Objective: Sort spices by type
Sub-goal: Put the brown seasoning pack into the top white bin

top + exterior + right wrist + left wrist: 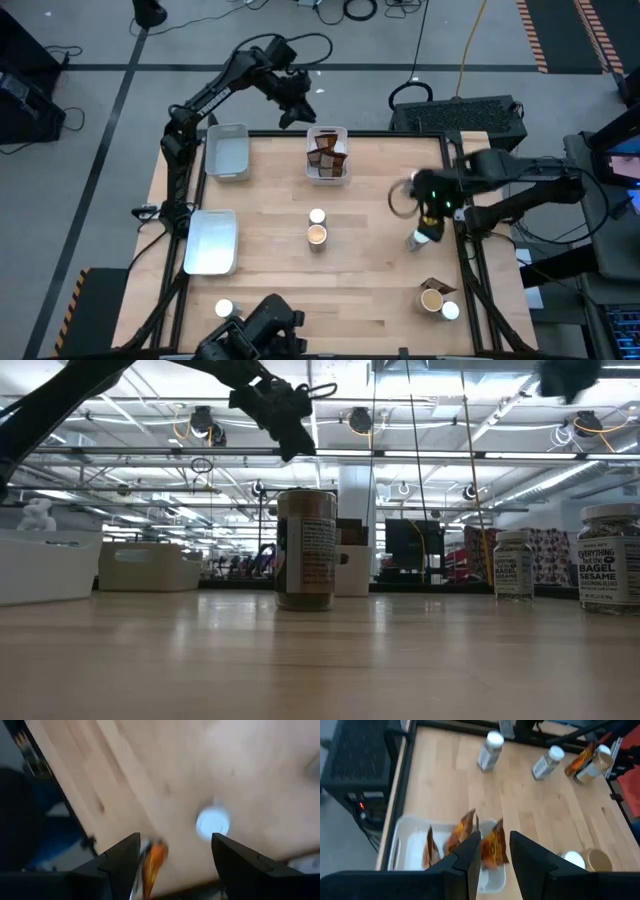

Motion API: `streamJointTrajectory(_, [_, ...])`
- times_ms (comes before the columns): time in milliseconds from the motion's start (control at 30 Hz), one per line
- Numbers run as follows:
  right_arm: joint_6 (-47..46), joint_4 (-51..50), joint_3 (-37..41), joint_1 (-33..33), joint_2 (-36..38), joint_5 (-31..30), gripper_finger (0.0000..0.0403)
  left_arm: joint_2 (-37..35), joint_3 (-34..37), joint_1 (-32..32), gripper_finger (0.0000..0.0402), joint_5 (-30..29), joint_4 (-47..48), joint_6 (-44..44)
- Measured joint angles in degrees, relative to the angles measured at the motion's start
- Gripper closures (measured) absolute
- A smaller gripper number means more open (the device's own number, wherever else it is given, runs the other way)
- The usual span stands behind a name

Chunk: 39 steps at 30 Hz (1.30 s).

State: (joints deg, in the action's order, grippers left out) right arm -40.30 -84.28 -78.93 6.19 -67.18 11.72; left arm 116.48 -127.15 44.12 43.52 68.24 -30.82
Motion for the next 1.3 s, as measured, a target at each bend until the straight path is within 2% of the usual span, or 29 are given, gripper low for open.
streamJointTrajectory(233, [-14.38, 2.04, 7.04, 12.79, 0.0, 6.77, 0.0177, -0.06, 0.02, 0.0, 0.0293, 0.4, -0.3, -1.4])
streamJointTrajectory(433, [-20.86, 15.36, 16.52, 21.93, -0.07, 13.06, 0.0177, -0.06, 0.07, 0.0, 0.0293, 0.49, -0.5, -1.58])
streamJointTrajectory(933, [-33.42, 22.19, 26.53, 32.76, -0.04, 9.48, 0.0177, -0.06, 0.07, 0.0, 0.0293, 0.6, -0.48, -2.57])
streamJointTrajectory(1133, [-36.4, 25.14, 31.02, 34.9, -0.04, 8.44, 0.0177, -0.06, 0.07, 0.0, 0.0293, 0.6, -0.45, -2.52])
streamJointTrajectory(1300, [-37.53, 26.36, 33.11, 35.72, -0.04, 5.03, 0.0177, -0.06, 0.07, -0.2, 0.0293, 0.6, -0.43, -2.48])
